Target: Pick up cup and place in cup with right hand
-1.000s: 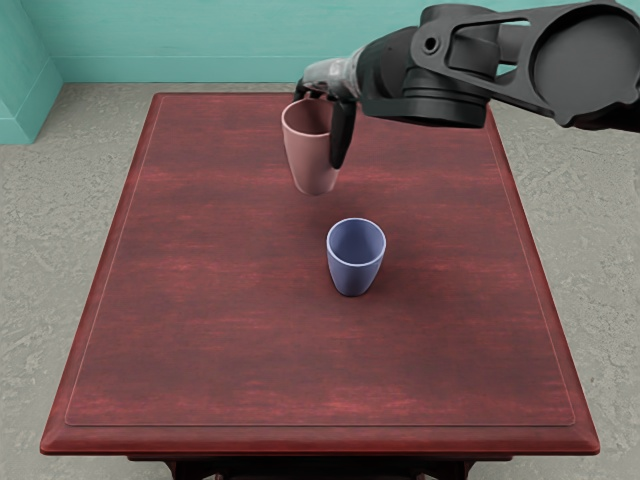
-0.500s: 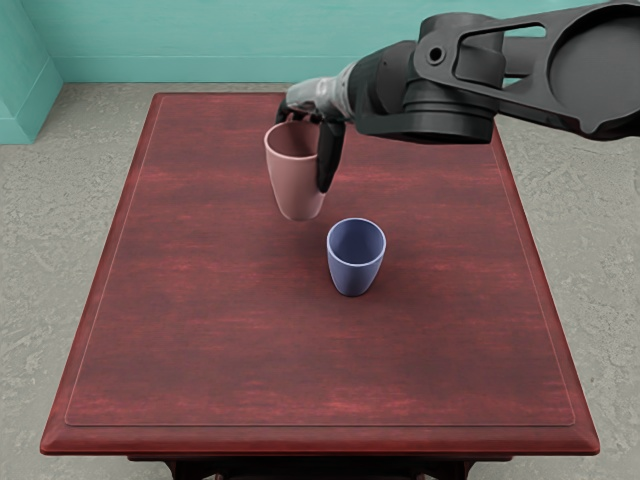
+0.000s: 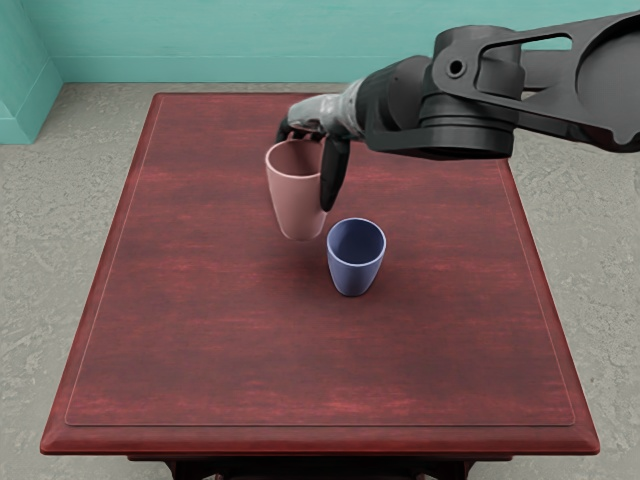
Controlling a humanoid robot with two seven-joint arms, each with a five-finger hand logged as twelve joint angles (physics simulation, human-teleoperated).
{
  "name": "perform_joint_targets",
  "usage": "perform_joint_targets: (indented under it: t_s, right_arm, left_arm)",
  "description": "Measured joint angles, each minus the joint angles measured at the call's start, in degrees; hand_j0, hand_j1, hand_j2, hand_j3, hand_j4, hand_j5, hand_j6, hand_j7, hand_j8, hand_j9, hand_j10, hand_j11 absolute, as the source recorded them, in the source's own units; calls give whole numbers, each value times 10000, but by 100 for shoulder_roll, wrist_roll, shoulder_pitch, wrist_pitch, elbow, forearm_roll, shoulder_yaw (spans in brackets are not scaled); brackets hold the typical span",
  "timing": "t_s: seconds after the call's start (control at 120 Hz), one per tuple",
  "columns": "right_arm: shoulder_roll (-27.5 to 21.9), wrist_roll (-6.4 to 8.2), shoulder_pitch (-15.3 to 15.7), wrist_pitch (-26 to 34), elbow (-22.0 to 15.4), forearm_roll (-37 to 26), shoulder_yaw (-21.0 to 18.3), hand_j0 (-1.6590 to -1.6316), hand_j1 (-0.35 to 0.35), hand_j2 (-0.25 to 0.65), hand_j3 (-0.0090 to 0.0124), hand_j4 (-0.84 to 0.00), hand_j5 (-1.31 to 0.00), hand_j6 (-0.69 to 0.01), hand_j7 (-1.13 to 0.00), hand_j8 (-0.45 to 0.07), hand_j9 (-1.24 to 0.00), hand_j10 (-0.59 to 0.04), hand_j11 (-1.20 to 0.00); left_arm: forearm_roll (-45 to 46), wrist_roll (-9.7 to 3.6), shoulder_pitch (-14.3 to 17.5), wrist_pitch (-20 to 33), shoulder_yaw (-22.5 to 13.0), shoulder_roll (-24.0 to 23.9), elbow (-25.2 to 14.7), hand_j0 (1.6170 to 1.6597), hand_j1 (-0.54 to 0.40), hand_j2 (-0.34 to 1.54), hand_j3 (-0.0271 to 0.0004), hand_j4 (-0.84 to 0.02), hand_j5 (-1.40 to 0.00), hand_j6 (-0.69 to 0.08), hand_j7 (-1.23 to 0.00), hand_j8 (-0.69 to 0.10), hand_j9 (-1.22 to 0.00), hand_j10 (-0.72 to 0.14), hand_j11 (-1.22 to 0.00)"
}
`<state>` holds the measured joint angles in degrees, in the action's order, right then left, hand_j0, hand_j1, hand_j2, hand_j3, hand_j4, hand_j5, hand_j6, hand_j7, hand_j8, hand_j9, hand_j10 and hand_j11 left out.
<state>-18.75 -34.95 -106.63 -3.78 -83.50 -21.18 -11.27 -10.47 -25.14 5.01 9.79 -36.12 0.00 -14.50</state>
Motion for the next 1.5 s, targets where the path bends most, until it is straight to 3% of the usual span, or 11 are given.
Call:
perform_joint_targets:
  t_s: [0.475, 0.792, 1.1, 1.5]
  right_arm:
    - [-772, 0, 31, -17, -636, -56, -62, -16518, 2005, 1018, 7, -2183, -8552, -1854, -7855, -2416, -8503, -5471, -8644]
    - [-1101, 0, 197, -30, -798, -218, -64, -16518, 2003, 1029, 8, -2186, -8551, -1864, -7845, -2416, -8492, -5460, -8635]
    - [-1215, 0, 415, 2, -827, -533, -44, -16518, 1960, 961, 9, -2176, -8532, -1896, -7825, -2398, -8479, -5444, -8622]
    - [-1224, 1, 446, 234, -1081, -818, -39, -16515, 1925, 970, 2, -2410, -8281, -1996, -7712, -2591, -8276, -5413, -8407]
  left_arm:
    - [0, 0, 0, 0, -11, 0, 0, 16581, 3488, 0, -1, 2, -1, 2, -1, 2, -2, 2, -2]
    - [-1, 0, 4, 2, -17, 0, 0, 16581, 3489, 1, -1, 0, -2, 0, -2, 1, -2, 1, -2]
    - [0, 0, 2, 1, -17, 0, 0, 16581, 3488, 0, -1, 2, -1, 3, -1, 3, -2, 2, -2]
    - [-1, 0, -96, 0, -9, 0, 0, 16581, 3488, 0, -1, 1, -1, 2, -1, 2, -1, 2, -2]
